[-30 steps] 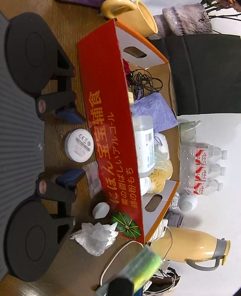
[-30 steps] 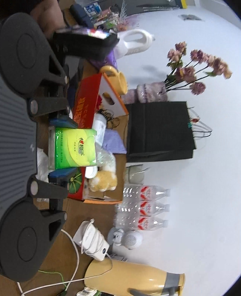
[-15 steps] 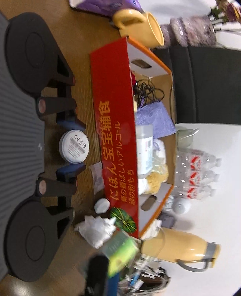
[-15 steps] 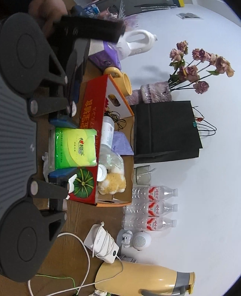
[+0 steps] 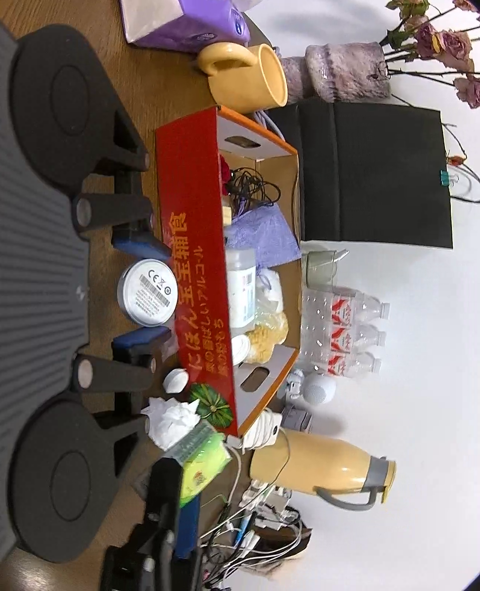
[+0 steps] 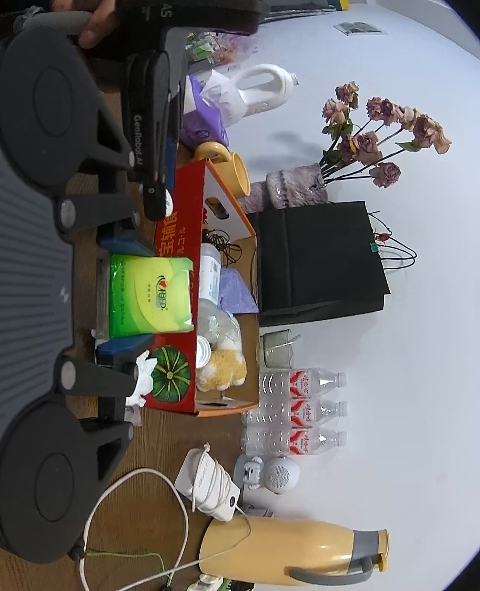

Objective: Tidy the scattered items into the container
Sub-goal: 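Carry the container with the left gripper while the right carries the tissue pack into the box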

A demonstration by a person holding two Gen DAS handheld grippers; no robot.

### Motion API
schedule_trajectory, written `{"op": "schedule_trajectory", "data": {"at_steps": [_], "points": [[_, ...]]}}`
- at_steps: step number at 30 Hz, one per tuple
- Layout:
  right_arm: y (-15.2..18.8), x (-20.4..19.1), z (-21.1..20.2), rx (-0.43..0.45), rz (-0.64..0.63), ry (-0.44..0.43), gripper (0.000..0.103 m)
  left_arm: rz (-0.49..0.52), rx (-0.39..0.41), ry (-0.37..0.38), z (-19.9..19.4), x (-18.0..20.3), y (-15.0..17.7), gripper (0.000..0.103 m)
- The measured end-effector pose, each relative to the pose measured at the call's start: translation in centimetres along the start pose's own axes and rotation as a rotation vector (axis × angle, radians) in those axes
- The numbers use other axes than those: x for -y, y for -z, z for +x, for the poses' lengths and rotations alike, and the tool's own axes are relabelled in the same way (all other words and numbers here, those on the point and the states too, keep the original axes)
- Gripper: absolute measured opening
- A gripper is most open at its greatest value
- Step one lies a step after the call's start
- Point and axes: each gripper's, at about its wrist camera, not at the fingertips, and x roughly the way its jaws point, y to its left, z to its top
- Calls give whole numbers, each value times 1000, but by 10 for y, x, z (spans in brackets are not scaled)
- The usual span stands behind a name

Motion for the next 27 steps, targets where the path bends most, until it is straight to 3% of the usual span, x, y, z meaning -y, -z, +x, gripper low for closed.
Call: {"op": "schedule_trajectory", "data": {"at_steps": [9,14,20,27], "points": [[1,12,-8,-6,28,17,43,-9,5,37,2,7,-1,40],[-8,11,-10,21,32,-3,43,0,49,41,-8,1,-17,40],[-54,4,14,66,-26,-24,43,-22,106,-37,2,-33,-71,40],[-126,14,81,27,-19,-52,43,-71,55,-159,57,-75,-129,40]]}}
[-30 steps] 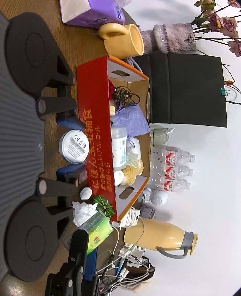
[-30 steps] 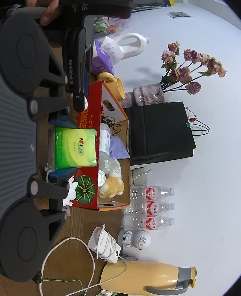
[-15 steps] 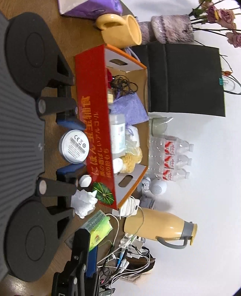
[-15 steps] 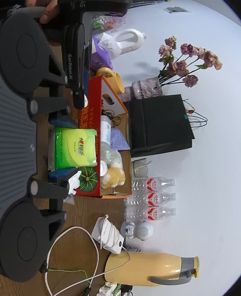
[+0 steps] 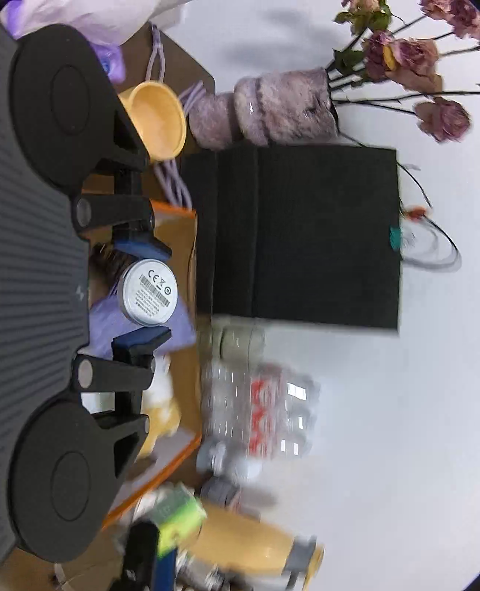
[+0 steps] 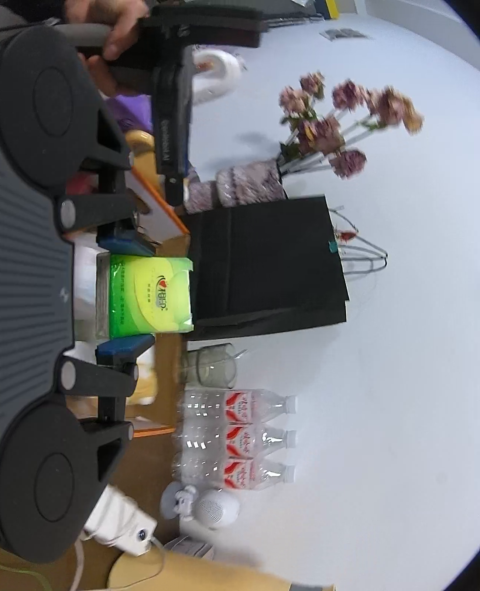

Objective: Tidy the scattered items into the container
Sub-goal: 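Carry the container with the left gripper while the right carries the tissue pack into the box, then open both grippers to release the container and tissue pack into the box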

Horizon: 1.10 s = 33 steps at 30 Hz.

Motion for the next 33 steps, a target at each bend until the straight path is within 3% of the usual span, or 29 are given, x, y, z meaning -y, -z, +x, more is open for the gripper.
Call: {"op": "schedule_trajectory", "data": {"at_steps": [7,13,20,25,28,31,33], "points": [[-36,16,94,-154,56,-27,43,27,-82,-100,71,-13,-25,40],[-23,35,182,-322,171,5,43,0,-189,-120,118,-17,-20,40],[-9,14,230,-431,123,-4,43,-13,-310,-141,151,-23,-12,41],[-2,6,244,-515,101,-12,49,-7,-314,-141,146,-24,-12,46],[-8,5,231,-501,108,-9,60,-27,-322,-135,139,-29,-17,53],[-27,8,212,-470,103,20,64,-22,-338,-118,127,-30,-26,55],[-40,11,195,-449,85,49,67,-4,-336,-116,114,-27,-34,71]]}}
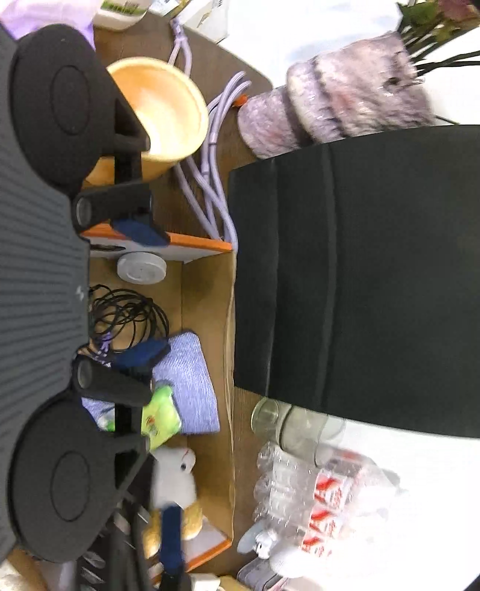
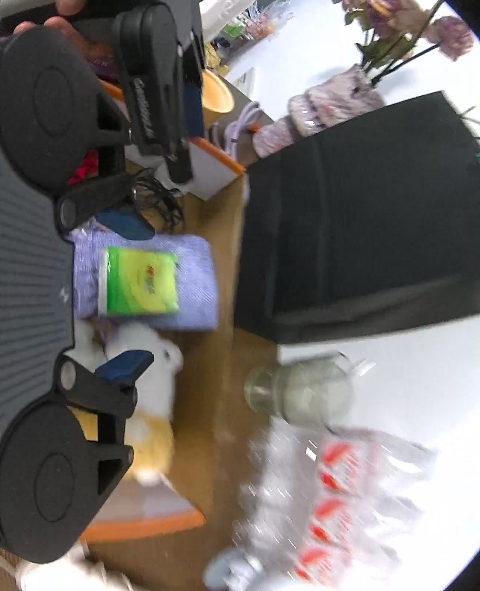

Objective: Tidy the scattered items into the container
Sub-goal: 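Open both grippers to release the container and tissue pack into the box, then withdraw both grippers from the box toward the remaining desk items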

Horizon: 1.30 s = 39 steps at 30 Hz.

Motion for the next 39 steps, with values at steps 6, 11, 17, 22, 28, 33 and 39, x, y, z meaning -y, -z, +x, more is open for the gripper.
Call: {"op": "schedule_trajectory", "data": {"at_steps": [6,11,17,22,28,33,39], "points": [[-2,22,-58,44,14,118,77,26,32,8,-47,8,-5,93],[17,32,-85,46,8,152,81,33,44,18,-69,15,9,97],[50,16,-106,114,-35,143,81,45,158,-26,-94,27,39,97],[83,-7,-127,301,-145,169,81,107,446,-51,-132,39,78,97],[120,-14,-144,447,-141,104,80,71,593,-17,-150,47,115,97],[148,-12,-149,442,-113,103,80,16,533,6,-150,42,135,97],[229,-3,-157,437,-125,143,80,56,458,75,-159,25,198,102]]}}
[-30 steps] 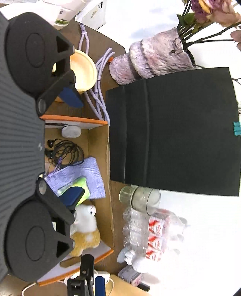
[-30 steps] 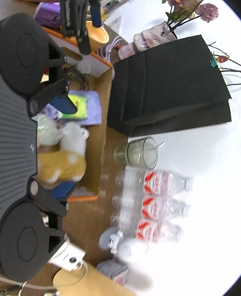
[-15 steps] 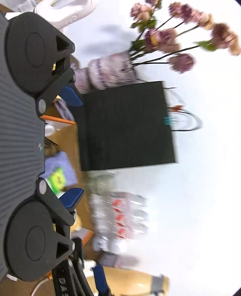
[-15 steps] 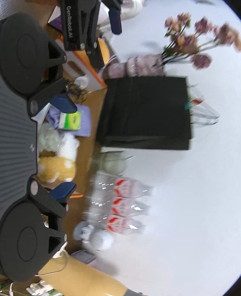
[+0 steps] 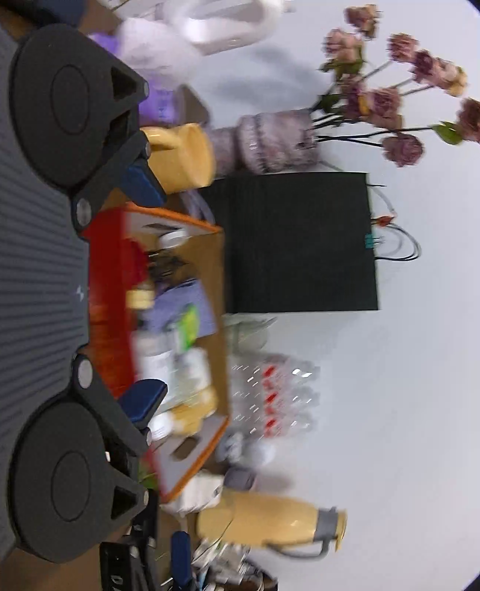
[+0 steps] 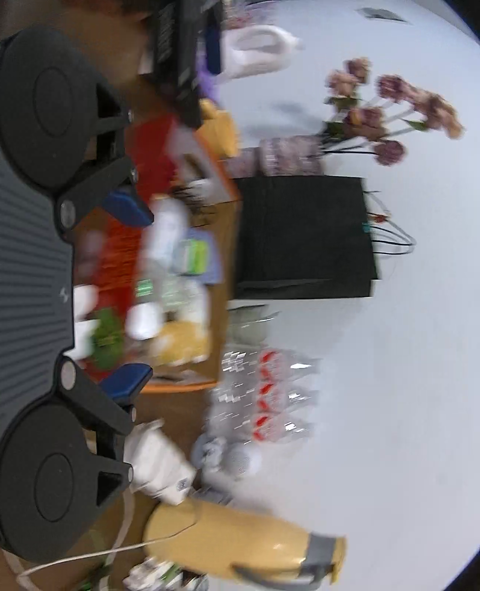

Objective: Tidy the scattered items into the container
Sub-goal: 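Withdraw both grippers from the box toward the remaining desk items, then grasp a small white cap with the left gripper while the right grasps the crumpled tissue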

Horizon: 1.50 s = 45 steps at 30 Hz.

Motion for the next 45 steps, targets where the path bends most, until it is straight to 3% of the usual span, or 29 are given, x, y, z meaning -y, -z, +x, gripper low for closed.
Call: {"op": "schedule_trajectory", "data": {"at_steps": [3,5,10,13,15,19,20,21,29,33,37,45], "points": [[29,-2,6,-60,-40,44,79,-52,-67,24,-2,-4,17,101],[37,-3,19,-96,-53,61,71,-61,-89,53,0,-2,22,101],[39,-1,38,-113,-39,53,65,14,-71,88,3,13,31,101],[42,-2,47,-145,-55,62,53,32,-76,106,4,20,34,101],[45,0,52,-151,-60,80,51,37,-80,111,7,26,36,96],[49,3,56,-164,-65,71,30,46,-94,122,17,35,37,86],[48,4,54,-158,-66,72,19,45,-101,128,20,37,37,83],[47,6,52,-153,-58,68,18,46,-110,138,23,40,37,79],[34,59,15,69,178,62,16,43,-154,243,55,80,38,58],[38,82,6,139,294,39,16,72,-168,275,70,106,38,55],[36,83,5,152,274,29,17,118,-198,275,89,131,39,50],[35,73,-1,148,252,20,17,112,-243,252,111,143,40,48]]}}
